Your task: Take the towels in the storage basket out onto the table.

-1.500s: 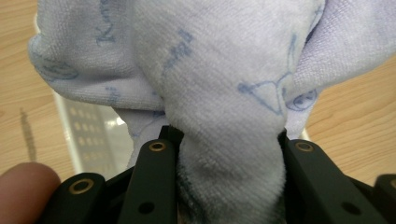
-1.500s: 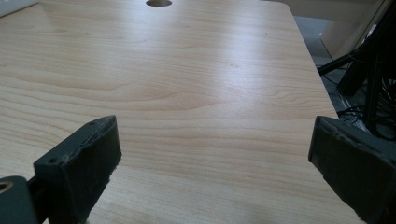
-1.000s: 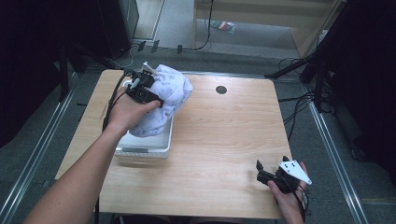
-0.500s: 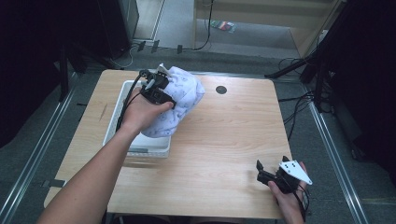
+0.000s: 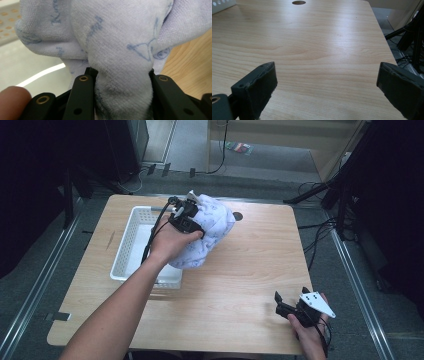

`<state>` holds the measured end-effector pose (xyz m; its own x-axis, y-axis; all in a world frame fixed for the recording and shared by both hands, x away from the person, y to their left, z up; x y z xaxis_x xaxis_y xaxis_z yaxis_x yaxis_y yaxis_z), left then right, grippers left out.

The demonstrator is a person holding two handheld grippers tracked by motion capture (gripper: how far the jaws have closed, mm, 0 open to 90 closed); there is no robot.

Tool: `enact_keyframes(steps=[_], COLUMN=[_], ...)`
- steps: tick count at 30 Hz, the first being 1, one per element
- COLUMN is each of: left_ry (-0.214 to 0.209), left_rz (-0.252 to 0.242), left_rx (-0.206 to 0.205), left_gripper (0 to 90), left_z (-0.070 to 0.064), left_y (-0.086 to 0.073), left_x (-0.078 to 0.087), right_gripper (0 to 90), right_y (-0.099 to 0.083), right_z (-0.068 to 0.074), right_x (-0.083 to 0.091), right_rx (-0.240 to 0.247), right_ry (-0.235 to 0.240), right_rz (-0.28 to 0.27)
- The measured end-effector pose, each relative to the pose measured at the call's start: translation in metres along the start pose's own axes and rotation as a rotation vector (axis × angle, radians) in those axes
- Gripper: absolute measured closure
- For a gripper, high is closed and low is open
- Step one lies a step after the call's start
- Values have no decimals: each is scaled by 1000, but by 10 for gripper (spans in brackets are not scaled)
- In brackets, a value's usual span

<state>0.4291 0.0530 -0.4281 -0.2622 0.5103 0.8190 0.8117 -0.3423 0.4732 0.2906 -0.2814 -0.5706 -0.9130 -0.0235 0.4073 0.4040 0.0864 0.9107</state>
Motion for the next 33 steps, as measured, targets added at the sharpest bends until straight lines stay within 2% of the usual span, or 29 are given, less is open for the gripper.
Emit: enact_keyframes(steps=[8,17,21,24,27,29,33], left_ry=[-14,-19,-45,-42,-37,-39,-43], left_rz=[19,22,25,24,20,33,58], left_rx=[-6,-9,-4,-2,10,9,20], left_gripper=[674,671,671,669,667,665,659], left_z=[-13,-22,-26,-28,-28,-29,-28], left_y=[4,8,8,8,7,5,-4], left_x=[-17,-32,-36,-41,-51,-58,-85], right_gripper=[27,27,27,29,29,29,28], right_y=[1,1,1,1,1,1,1], right_z=[0,0,0,0,0,0,0], right_x=[1,0,0,0,0,0,0], right_rx=[4,-2,-3,-3,3,2,-7], right_ry=[-3,1,0,-4,-4,-3,-1], right_rz=[-17,-14,-12,-11,-19,-19,-16])
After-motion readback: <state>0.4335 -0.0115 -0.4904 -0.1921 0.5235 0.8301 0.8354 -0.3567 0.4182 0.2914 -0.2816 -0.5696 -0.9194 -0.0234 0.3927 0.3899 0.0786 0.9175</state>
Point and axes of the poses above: each handheld gripper's, and its own axes: x roughly backward along the jaws, y roughly out of its top, z roughly to its left, the point moved 6 cm from there along -x, roughly forward along the jaws, and after that the axes turned 10 degrees about -y, right-handed, at the moved point
